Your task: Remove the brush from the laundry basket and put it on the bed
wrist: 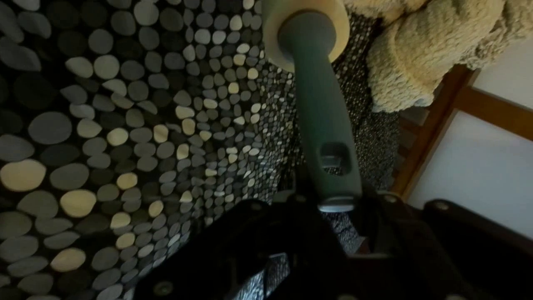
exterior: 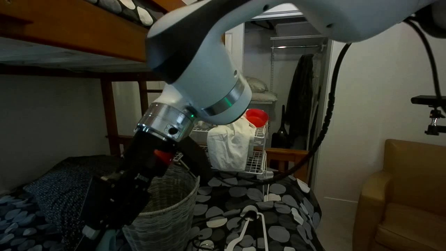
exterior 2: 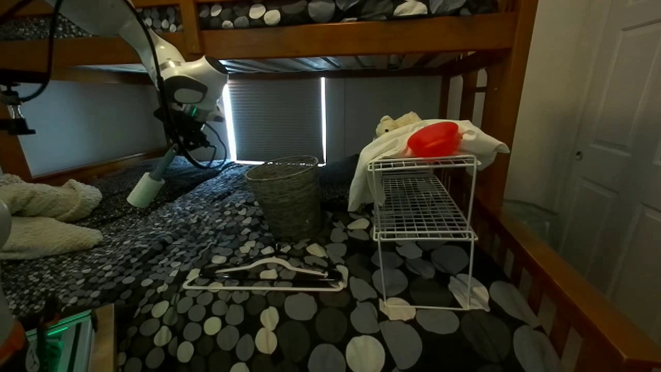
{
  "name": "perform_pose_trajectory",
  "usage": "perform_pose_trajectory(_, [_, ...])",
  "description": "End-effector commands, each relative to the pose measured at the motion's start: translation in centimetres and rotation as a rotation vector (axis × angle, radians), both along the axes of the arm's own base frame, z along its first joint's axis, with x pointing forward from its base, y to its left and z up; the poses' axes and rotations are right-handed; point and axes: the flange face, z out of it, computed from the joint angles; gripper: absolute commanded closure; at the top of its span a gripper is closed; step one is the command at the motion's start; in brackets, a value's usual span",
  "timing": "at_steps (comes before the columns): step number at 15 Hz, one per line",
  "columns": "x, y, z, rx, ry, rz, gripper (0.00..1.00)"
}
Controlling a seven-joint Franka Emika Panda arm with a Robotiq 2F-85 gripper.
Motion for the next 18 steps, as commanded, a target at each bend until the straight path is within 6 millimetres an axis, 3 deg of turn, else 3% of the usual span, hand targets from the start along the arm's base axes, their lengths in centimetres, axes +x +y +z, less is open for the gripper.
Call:
perform_pose_trajectory(1, [2.4,3.6,-5.7,0.005,0.182,0.091,0.92])
perform_pose_trajectory(4, [2.3,7.1,-10.3,-0.031,0.319,0.165,0.92])
perform_pose_trajectory(6, [0.8,9.2,-12.3,-0.113,0.337,0.257,0.93])
perform_pose_trajectory(7, [1.3,7.0,-11.3,-0.063,0.298,0.201,0.76])
perform_pose_trajectory(9, [0.7,8.8,-13.1,-0.092,0.318,0.246,0.76])
perform_pose_trajectory(10, [0.9,8.9,-12.9,-0.067,0.331,0.184,0.94])
perform_pose_trajectory(14, [2.5,10.3,-13.5,-0.002,0.446,-0.023,0.93])
perform_pose_trajectory(18, [2.8,12.4,-16.2,-0.009,0.514,-0.221,0.93])
